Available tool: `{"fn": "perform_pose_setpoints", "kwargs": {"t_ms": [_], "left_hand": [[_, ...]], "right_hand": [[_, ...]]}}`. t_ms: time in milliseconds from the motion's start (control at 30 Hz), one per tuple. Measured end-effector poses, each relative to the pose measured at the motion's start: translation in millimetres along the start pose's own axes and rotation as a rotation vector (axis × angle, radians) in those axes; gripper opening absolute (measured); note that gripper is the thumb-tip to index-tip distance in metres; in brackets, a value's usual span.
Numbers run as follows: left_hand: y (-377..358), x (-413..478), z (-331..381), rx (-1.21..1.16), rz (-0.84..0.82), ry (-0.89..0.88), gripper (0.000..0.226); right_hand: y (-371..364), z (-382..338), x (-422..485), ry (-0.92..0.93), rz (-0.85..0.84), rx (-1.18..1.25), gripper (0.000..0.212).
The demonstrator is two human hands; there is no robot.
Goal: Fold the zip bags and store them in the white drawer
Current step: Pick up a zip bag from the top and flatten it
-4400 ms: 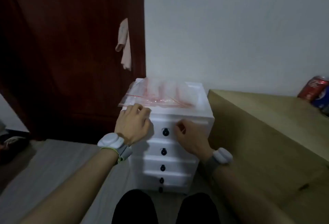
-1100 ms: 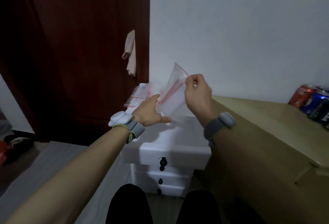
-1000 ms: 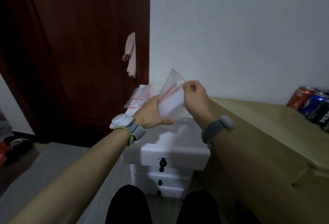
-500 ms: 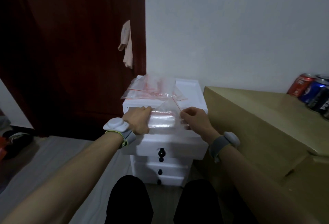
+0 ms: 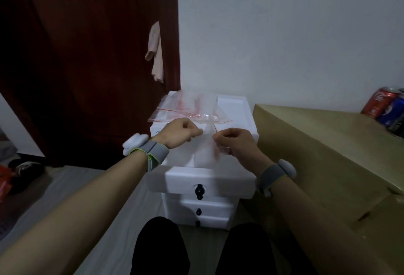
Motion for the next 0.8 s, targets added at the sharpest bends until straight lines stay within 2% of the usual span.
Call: {"fn": "perform_pose_setpoints", "kwargs": {"t_ms": [133, 300, 467, 800], "left_hand": [[0.7, -6.5, 18.0, -0.070, -0.147, 0.053, 0.038], [-5.5, -7.7, 18.1, -0.134, -0.187, 0.055, 0.018], [-10.2, -8.3, 18.5, -0.227, -0.213, 0.079, 0.008], [-23.0, -9.2, 16.1, -0.192, -0.188, 0.088, 0.013]], "right_hand": [[-9.9, -1.8, -3.5, -0.012, -0.031, 0.025, 0.014], [-15.5, -5.3, -8.2, -0.039, -0.084, 0.039, 0.020], [-13.6, -4.2, -7.0, -0.144, -0.134, 0.074, 0.011], [-16.3, -1.3, -3.4, -0.109, -0.223, -0.303, 0.023]]}}
Point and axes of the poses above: each hand's wrist, its own x-axis towards the middle knuckle, its own y-axis out of the back of the hand, z = x × y, the point moved 1 cm from there along x, towards the middle knuckle, and after that the axes turned 6 degrees about x, right-handed, at the moved point
